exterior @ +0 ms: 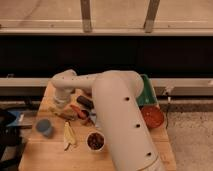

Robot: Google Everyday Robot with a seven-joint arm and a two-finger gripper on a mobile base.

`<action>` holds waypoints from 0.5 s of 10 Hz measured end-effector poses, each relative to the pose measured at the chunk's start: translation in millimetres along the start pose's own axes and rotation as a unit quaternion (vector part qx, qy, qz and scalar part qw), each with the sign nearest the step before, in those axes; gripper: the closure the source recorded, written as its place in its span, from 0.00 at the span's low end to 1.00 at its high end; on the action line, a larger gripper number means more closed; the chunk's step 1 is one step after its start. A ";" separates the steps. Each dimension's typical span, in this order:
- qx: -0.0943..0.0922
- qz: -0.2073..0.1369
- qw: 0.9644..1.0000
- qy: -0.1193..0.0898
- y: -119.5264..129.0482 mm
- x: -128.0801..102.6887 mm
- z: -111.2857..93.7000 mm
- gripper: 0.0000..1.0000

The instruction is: Place fork in table surface

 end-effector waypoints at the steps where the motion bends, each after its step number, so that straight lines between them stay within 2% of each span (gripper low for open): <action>1: 0.000 0.001 1.000 0.000 0.3 -0.8 0.1 0.61; 3: 0.000 0.002 1.000 0.001 -0.9 -0.6 -0.4 0.39; 5: 0.001 0.001 1.000 0.000 -1.4 -1.2 -1.0 0.23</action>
